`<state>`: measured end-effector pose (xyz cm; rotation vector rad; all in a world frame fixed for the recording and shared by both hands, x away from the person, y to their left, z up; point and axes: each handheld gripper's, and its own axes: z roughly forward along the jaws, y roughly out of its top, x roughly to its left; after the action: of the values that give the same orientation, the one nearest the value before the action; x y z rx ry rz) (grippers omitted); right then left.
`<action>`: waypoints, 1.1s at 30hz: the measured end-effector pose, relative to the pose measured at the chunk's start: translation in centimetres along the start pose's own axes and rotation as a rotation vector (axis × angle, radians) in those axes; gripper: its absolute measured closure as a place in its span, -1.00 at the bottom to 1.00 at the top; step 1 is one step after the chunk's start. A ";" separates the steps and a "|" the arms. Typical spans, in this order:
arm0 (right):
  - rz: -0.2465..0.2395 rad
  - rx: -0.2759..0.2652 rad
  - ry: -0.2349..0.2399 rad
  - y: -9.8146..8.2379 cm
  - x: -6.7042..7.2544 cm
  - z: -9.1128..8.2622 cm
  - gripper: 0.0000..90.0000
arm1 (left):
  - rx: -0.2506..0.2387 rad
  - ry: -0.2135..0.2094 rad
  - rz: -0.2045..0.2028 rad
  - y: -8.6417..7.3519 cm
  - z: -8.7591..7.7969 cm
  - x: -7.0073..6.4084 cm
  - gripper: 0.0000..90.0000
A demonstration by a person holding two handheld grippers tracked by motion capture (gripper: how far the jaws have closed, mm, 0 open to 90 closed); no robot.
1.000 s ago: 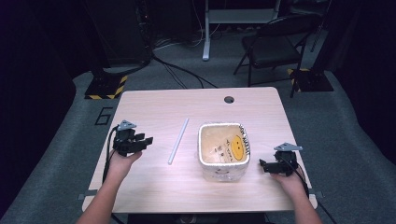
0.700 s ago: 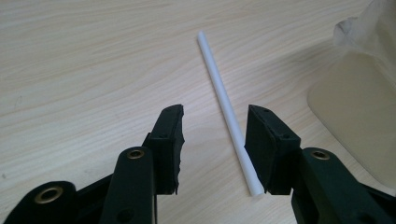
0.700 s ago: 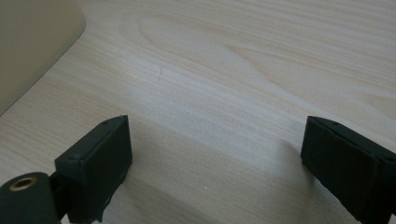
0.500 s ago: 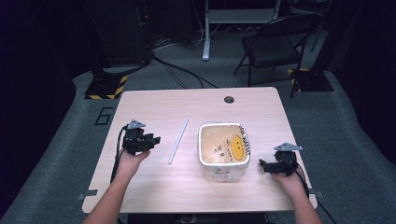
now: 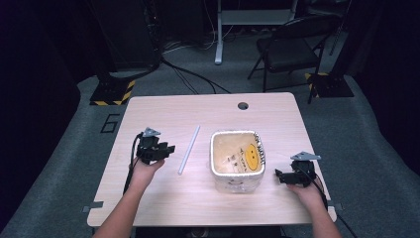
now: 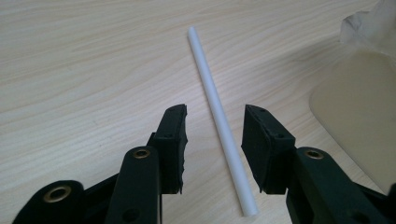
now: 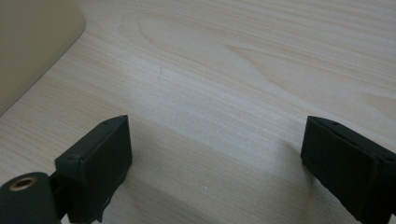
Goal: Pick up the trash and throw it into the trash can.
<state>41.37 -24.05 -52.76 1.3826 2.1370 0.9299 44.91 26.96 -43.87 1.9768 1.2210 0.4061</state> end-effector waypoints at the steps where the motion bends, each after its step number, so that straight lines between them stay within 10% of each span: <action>1: 0.000 0.000 0.000 0.0 0.0 0.0 -0.82 | 0.000 0.002 -0.003 0.0 0.3 0.0 0.32; 33: -0.003 -0.001 0.000 0.0 0.0 0.0 -0.81 | 0.007 0.015 -0.031 -1.2 4.3 -0.7 0.41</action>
<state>41.36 -24.06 -52.77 1.3789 2.1379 0.9294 46.40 24.81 -47.52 1.9612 1.2622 0.4026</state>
